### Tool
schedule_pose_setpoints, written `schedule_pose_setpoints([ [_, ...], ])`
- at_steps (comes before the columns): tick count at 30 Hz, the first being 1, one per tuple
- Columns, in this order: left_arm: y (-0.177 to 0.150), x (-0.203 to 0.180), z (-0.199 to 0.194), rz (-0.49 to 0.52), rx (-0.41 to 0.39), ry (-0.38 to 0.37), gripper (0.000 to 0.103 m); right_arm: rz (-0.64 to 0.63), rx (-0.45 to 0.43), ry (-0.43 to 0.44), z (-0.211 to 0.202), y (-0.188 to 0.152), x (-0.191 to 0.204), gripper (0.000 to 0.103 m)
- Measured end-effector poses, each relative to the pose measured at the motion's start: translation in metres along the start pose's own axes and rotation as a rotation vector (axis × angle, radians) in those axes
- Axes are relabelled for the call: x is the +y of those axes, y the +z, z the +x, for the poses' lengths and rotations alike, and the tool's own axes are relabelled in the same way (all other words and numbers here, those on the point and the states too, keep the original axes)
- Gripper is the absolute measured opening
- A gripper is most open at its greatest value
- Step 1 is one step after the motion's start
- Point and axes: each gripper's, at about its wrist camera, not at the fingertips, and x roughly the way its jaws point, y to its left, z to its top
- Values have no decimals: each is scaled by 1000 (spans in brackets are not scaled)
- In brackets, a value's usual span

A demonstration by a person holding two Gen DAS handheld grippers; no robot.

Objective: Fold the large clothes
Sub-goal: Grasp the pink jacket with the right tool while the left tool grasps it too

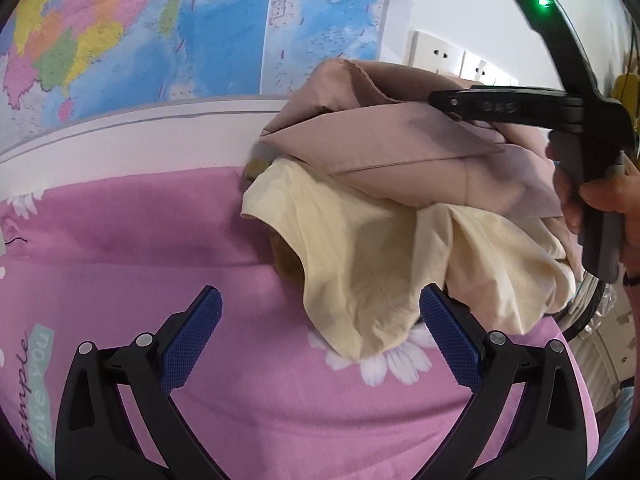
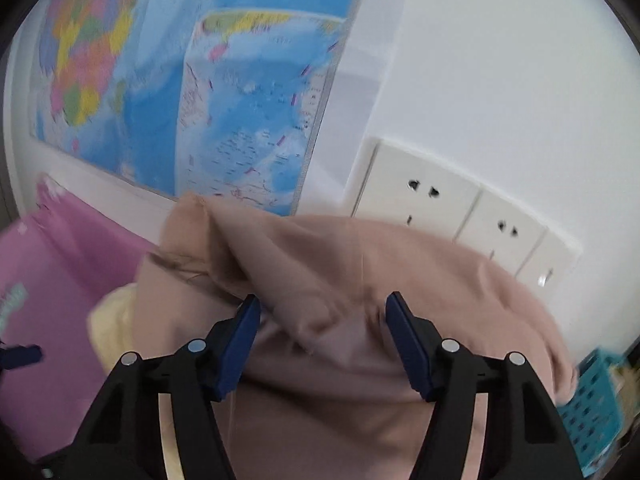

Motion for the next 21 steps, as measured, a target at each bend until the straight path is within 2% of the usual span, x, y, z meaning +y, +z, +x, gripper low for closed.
schedule_pose_setpoints([
  [2, 5, 3, 7, -10, 11, -12, 98, 1, -2, 4, 5, 4, -1, 51],
  [3, 6, 4, 10, -13, 14, -17, 98, 4, 5, 21, 8, 7, -4, 30],
  [4, 9, 6, 13, -20, 16, -25, 98, 5, 17, 20, 11, 10, -6, 17],
  [6, 15, 8, 16, -25, 13, -44, 98, 27, 25, 44, 9, 13, -14, 10],
  [10, 31, 10, 18, -55, -5, -137, 98, 25, -111, 22, -41, 27, -27, 8],
  [14, 47, 8, 30, -110, 1, -245, 98, 75, -220, -8, -91, 44, -51, 8],
  [16, 49, 8, 39, -142, 18, -323, 98, 117, -255, -5, -108, 55, -67, 8],
  [18, 48, 9, 57, -216, 56, -367, 98, 129, -271, -14, -120, 61, -81, 8],
  [21, 45, 5, 65, -255, 40, -425, 97, 166, -264, 12, -129, 61, -100, 8],
])
